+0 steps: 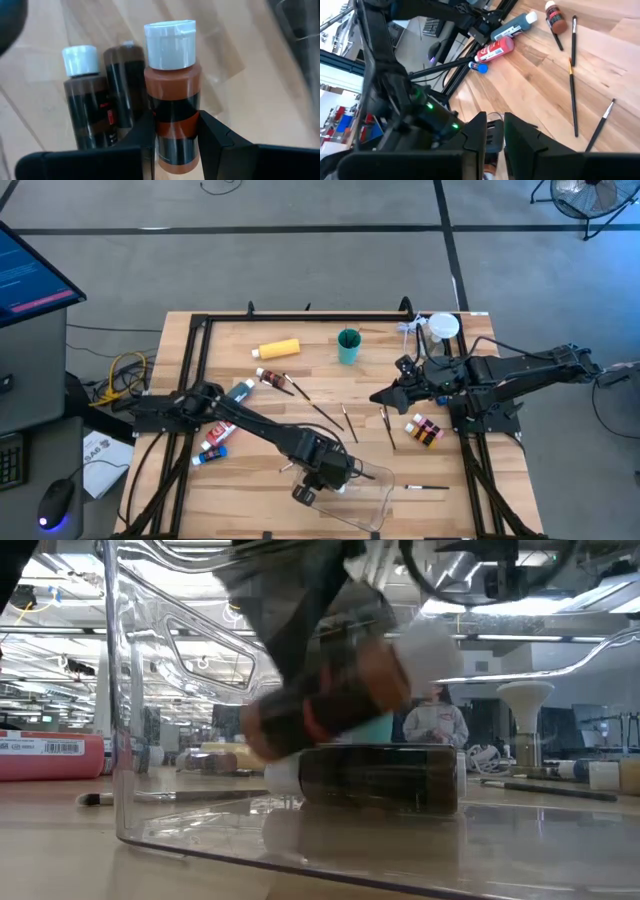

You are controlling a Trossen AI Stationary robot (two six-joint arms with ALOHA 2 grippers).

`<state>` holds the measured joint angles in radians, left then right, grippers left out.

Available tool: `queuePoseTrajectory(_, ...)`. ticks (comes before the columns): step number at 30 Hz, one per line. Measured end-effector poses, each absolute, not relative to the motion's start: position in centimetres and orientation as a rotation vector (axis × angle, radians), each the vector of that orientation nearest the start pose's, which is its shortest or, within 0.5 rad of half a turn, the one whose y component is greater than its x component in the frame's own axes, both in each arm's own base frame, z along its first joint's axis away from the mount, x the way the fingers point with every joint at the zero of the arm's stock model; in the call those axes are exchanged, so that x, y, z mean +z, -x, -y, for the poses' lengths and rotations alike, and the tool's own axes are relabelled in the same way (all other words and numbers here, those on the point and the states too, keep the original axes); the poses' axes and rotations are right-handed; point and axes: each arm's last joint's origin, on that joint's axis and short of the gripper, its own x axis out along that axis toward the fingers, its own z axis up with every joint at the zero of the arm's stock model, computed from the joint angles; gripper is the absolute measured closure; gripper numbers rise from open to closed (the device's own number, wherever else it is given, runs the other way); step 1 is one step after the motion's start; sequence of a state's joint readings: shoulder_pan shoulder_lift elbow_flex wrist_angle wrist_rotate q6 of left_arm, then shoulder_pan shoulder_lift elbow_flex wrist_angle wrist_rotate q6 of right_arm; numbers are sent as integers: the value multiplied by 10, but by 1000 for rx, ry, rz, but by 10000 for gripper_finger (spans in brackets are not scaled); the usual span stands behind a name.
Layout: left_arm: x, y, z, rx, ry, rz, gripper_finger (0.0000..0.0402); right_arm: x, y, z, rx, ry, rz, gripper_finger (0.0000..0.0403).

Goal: Pick & Place Paint Supplies
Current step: Put the brown paint bottle into the transparent bin

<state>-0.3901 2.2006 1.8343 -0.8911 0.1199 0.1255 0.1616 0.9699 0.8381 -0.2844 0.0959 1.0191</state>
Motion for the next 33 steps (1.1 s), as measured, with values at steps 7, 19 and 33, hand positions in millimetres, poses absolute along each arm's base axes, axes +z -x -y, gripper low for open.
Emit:
queuePoseTrajectory(7, 175, -422, 176, -459, -370, -1274, 341, 310, -208, -30, -165, -922, -396, 342)
queuePoseTrajectory(19, 184, -419, 173, -390, -481, -1257, 328, 310, -208, -30, -163, -920, -396, 342)
queuePoseTrajectory(33, 181, -414, 170, -354, -524, -1298, 304, 310, -208, -30, -163, -920, -396, 342)
